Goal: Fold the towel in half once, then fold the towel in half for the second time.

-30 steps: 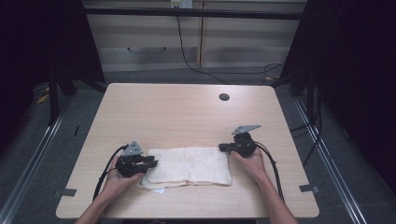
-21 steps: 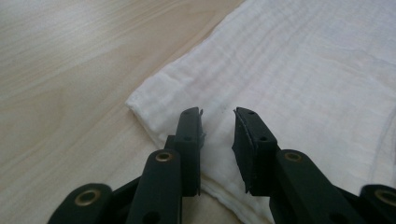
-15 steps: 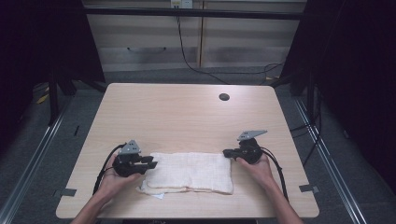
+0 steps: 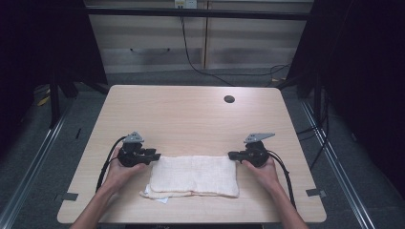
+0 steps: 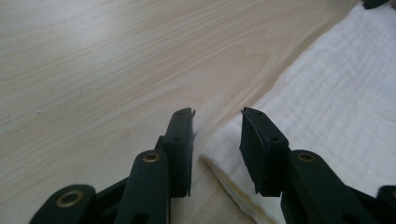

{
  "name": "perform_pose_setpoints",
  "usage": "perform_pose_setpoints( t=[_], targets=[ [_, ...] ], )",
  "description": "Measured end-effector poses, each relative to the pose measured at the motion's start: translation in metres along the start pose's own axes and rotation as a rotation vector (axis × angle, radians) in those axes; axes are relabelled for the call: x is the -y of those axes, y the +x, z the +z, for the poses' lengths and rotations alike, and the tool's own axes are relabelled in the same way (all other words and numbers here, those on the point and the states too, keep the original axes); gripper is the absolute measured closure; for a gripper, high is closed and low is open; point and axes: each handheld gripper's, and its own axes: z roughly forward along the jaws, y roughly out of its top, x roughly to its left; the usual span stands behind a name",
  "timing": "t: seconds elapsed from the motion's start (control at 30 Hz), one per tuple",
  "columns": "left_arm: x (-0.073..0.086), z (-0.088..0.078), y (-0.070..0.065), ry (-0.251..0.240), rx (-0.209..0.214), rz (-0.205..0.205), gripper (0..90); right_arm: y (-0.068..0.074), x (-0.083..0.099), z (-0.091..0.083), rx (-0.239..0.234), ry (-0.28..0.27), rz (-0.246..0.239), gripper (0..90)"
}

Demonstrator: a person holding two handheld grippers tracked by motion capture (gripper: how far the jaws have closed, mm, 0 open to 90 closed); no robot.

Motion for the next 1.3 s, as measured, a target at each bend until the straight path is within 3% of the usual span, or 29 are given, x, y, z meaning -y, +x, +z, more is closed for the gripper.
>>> perform_pose_setpoints(
  t=[0.2,0.27,0.53,0.93,1.3],
  targets=[
    [0.003,0.006,-0.004,0.039,-0.004,0.033,66.4,0.000,-0.001,0.000,0.001,-0.004,0.004,88.6],
    [0.003,0.006,-0.005,0.048,0.004,0.043,73.3,0.000,-0.001,-0.001,0.003,-0.006,0.003,88.6],
    [0.004,0.007,-0.007,0.053,0.026,0.050,84.6,-0.002,-0.004,-0.004,0.001,-0.022,-0.001,88.7],
    [0.004,0.006,-0.009,0.062,0.017,0.041,85.9,0.005,-0.014,-0.016,-0.004,-0.102,-0.005,88.9],
    [0.005,0.006,-0.012,0.061,-0.005,0.050,86.0,0.021,-0.022,-0.029,-0.030,-0.142,-0.056,88.9]
  ],
)
